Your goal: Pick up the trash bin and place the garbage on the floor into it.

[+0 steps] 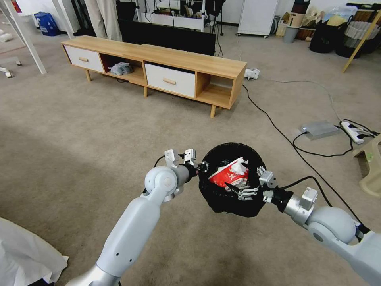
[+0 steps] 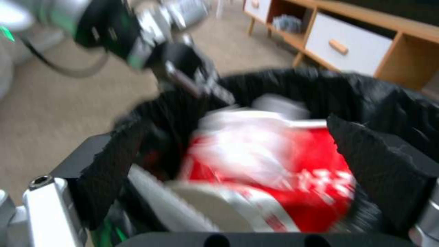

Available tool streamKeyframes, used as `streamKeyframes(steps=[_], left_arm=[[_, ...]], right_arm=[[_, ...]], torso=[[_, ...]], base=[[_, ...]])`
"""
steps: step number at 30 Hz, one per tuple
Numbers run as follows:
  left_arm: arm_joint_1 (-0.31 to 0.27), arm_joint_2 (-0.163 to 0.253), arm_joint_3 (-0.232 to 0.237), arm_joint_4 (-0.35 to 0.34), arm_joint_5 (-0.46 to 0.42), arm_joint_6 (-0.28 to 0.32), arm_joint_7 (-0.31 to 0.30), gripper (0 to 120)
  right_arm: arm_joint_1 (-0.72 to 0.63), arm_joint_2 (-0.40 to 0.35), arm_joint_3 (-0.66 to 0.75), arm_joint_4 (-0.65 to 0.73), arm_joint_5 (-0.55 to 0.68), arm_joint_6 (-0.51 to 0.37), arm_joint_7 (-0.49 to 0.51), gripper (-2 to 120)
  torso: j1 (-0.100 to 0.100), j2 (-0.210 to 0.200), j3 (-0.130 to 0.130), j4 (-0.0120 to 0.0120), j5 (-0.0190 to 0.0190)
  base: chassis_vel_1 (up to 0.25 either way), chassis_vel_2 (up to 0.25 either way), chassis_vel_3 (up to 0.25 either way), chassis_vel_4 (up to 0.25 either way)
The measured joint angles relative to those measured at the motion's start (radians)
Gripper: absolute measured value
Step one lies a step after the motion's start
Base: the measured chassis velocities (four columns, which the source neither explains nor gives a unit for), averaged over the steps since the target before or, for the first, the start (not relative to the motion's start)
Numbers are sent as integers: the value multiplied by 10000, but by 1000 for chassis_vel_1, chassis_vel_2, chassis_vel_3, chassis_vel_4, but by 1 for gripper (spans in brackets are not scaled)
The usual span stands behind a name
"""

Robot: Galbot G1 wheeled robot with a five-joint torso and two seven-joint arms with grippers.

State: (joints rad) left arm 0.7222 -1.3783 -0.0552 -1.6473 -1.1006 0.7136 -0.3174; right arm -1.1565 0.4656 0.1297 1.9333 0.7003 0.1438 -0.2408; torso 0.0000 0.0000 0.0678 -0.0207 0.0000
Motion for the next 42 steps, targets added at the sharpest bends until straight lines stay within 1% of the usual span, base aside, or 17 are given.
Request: streamKeyframes(steps=[2,3,4,8,10,15,17,18,19,24,26,28,38,42], left_arm=[[23,78,-34,-48,-18,1,0,0],[23,78,-34,-48,-18,1,0,0],[48,108,-43,-68,-22,2,-1,0],[84,127,-49,-91,-22,3,1,0],[91,106,-44,-91,-14,6,11,1],[64,44,-41,-72,-8,7,24,1],[46,23,-69,-36,2,7,41,1],[46,23,-69,-36,2,7,41,1],[68,47,-118,-36,13,5,58,1],[100,89,-277,-68,22,3,63,1],[130,150,-328,-135,22,2,63,1],[239,391,-457,-325,-6,2,61,1],[448,748,-771,-488,-33,2,57,1],[629,900,-958,-591,-9,2,60,1]], right_arm=[[44,-144,5,-36,-437,-375,326,100],[44,-144,5,-36,-437,-375,326,100],[91,-218,12,-74,-715,-674,441,100],[137,-357,-37,-134,-972,-1010,507,100],[141,-518,-115,-132,-1201,-1562,516,100],[177,-605,-205,-194,-1389,-1700,512,100],[206,-589,-88,-250,-1501,-1278,494,100],[206,-589,-88,-250,-1501,-1278,494,100],[321,-460,81,-272,-1578,-927,490,100],[552,-228,293,-256,-1633,-501,513,100],[639,-131,384,-232,-1648,-338,528,100],[806,86,594,-89,-1628,-125,620,100],[1187,480,738,337,-1575,11,770,100],[1385,636,882,639,-1457,11,853,100]], torso=[[0,0,0,0,0],[0,0,0,0,0],[0,0,0,0,0],[0,0,0,1,1],[0,0,1,0,0],[0,0,0,0,0],[0,0,1,0,0],[0,0,1,0,0],[0,0,1,1,1],[0,0,1,0,0],[0,0,1,0,0],[0,0,1,1,0],[0,0,1,1,-1],[0,0,1,0,-2]], base=[[0,0,0,0],[0,0,0,0],[0,0,0,0],[0,0,0,0],[0,0,0,0],[0,0,0,0],[0,0,0,0],[0,0,0,0],[0,0,0,0],[0,0,0,0],[0,0,0,0],[0,0,0,0],[0,0,0,0],[0,0,0,0]])
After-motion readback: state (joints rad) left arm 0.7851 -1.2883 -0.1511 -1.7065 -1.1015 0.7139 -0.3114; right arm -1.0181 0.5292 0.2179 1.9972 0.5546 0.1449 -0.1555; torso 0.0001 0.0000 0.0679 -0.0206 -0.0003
